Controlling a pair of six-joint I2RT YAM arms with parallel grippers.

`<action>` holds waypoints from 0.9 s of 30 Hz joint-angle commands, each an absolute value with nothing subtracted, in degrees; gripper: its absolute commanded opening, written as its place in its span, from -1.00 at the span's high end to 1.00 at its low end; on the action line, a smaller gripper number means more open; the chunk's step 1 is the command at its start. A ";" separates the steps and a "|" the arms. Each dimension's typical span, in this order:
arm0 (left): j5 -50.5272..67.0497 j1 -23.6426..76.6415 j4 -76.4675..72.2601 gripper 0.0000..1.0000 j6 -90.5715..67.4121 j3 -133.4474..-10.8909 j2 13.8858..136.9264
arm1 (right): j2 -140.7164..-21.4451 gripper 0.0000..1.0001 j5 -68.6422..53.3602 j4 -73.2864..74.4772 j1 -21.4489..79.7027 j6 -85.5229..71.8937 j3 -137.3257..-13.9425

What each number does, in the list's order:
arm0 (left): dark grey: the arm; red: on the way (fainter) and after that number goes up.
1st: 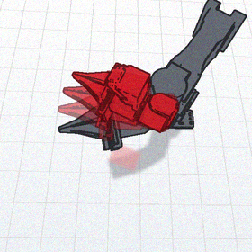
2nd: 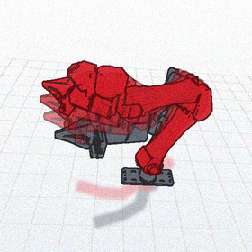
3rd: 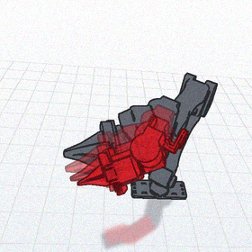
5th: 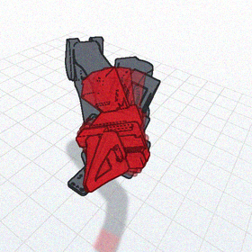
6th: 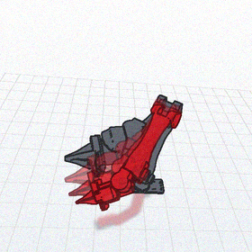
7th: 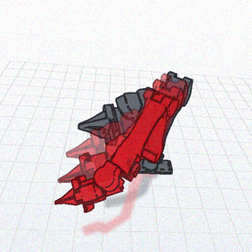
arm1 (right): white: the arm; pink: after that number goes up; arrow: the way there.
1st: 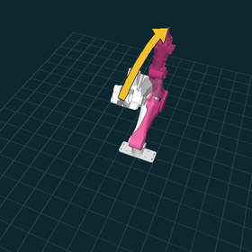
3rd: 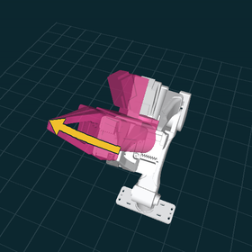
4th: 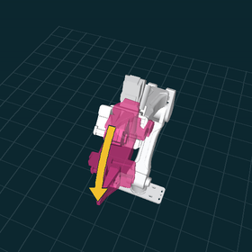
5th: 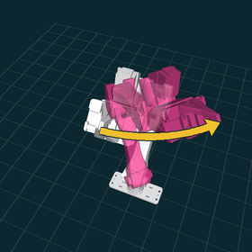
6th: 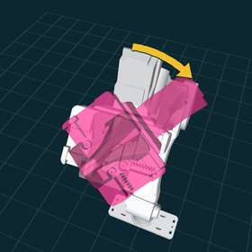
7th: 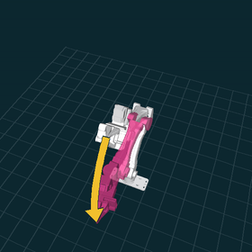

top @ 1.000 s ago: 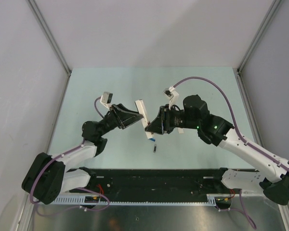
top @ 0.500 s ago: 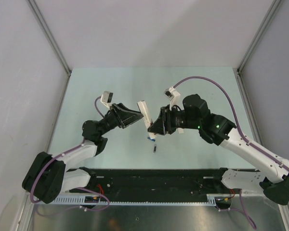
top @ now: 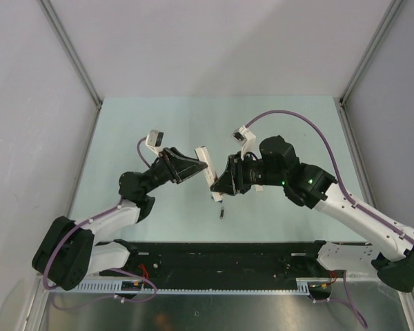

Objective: Load the batteries into the remote control
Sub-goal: Adjust the remote control.

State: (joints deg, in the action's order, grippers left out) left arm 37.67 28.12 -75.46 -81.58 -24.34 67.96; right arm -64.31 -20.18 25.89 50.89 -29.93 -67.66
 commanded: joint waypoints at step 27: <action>37.09 28.57 -96.42 1.00 -80.51 -24.17 64.69 | -59.34 -0.62 -17.66 25.58 45.55 -30.24 -70.66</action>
